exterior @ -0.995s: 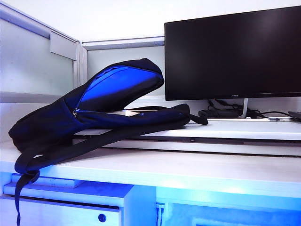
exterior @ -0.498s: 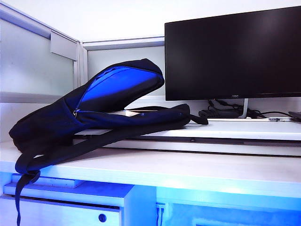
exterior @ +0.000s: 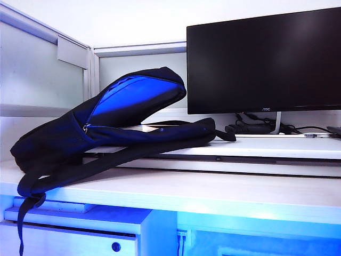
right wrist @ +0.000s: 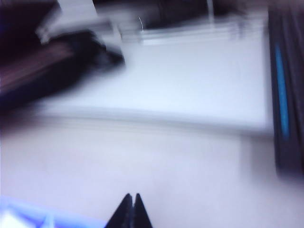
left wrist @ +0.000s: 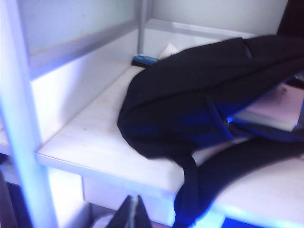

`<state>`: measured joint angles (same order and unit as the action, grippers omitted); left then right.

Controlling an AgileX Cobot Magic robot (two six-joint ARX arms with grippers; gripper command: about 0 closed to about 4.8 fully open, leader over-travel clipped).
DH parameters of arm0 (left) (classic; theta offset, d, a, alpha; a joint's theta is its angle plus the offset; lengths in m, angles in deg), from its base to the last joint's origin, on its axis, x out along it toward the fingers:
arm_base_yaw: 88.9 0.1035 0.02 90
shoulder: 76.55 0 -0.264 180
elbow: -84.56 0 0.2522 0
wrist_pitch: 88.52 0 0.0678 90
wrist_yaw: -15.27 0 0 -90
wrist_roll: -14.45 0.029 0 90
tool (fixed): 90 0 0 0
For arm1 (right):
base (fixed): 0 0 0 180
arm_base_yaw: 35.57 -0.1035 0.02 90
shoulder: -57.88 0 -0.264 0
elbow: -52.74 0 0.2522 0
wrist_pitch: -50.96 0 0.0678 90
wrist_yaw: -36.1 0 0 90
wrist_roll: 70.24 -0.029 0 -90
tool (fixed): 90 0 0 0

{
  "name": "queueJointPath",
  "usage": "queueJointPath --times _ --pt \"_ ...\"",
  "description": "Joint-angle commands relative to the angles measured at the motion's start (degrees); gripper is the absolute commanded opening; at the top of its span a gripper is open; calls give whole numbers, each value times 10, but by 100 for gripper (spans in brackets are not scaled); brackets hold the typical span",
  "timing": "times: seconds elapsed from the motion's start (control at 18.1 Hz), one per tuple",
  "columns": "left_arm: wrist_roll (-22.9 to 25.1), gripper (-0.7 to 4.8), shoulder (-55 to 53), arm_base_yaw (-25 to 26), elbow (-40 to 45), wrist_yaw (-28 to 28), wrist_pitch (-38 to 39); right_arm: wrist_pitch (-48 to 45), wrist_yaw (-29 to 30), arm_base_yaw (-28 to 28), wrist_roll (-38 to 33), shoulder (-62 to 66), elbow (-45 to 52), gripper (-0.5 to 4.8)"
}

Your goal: Pick up the book on the desk and put it into the open backpack.

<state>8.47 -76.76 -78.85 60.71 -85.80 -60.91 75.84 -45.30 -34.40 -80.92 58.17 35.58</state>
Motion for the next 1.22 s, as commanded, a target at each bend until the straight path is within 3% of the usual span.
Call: queueJointPath --times 0.06,0.55,1.22 --pt "12 -4 0 0 41 -21 2 22 0 -1 4 -2 6 -5" --pt "41 -4 0 0 86 -23 -12 38 1 -1 4 -2 7 -5" --pt "25 -3 0 0 85 -22 -12 60 3 -1 4 -2 6 -4"
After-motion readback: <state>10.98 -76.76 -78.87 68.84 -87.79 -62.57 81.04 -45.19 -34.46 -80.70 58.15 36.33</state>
